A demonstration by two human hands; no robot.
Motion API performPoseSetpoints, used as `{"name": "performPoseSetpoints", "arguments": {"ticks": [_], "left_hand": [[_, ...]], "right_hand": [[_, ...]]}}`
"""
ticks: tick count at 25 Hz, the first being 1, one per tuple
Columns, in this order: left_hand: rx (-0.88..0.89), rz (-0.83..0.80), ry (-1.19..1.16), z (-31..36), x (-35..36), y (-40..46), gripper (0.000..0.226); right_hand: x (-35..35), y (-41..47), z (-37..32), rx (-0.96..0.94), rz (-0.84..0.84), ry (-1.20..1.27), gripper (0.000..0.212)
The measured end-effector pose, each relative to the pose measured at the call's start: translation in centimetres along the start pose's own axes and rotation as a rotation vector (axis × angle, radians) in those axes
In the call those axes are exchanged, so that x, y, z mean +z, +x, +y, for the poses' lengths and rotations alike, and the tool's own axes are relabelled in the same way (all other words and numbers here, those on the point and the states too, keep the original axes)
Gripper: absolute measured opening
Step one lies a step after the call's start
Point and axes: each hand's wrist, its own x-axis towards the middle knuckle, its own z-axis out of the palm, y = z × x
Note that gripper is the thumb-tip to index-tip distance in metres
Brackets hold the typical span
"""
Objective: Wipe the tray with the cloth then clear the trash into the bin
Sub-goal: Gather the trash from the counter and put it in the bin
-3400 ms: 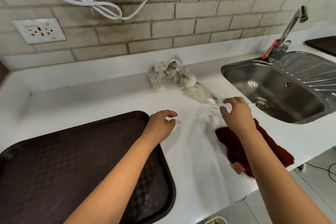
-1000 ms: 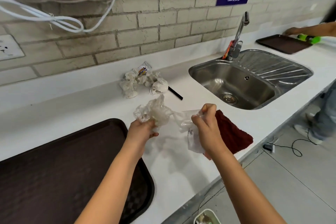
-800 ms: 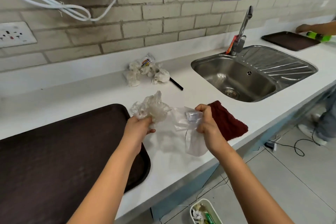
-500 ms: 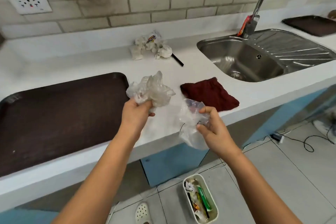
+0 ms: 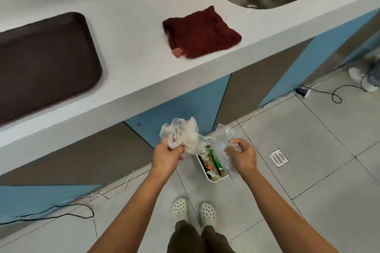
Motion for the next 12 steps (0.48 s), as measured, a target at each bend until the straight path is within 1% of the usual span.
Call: {"name": "performPoseSetpoints", "arguments": {"ticks": [2,3,5,6,8,10,12], "left_hand": [[-0.069,-0.019,0.062,-2.9,1.8,2.0,0.015],[-0.074,-0.029,0.085,-4.3,2.7,3.1,0.019],[-0.029,-0.041,0.128,-7.5,4.5,5.8,0.039],[-0.004,-0.044,0.162,-9.1,5.5,7.2,0.045],[0.005,-0.05,0.222,-12.3,7.4,10.1,0.047],[-0.017,-0.063,0.286,-15.8,9.1,12.7,0.045],[-0.037,-0.117,0.349,-19.6,10.9,15.3,0.046]], "right_hand": [[0.6,1.2,4.1,0.072,0.003,-0.036,0.018],[1.0,1.8,6.0,0.107,-0.003,-0.042,0.019],[2.2,3.4,9.8,0.159,-0.009,-0.049,0.023],[2.8,4.0,11.8,0.176,0.005,-0.065,0.024],[3.7,5.1,15.7,0.207,0.055,-0.082,0.026],[4.4,6.4,19.6,0.21,0.067,-0.094,0.028],[5.0,8.0,23.3,0.218,0.084,-0.113,0.033]]}}
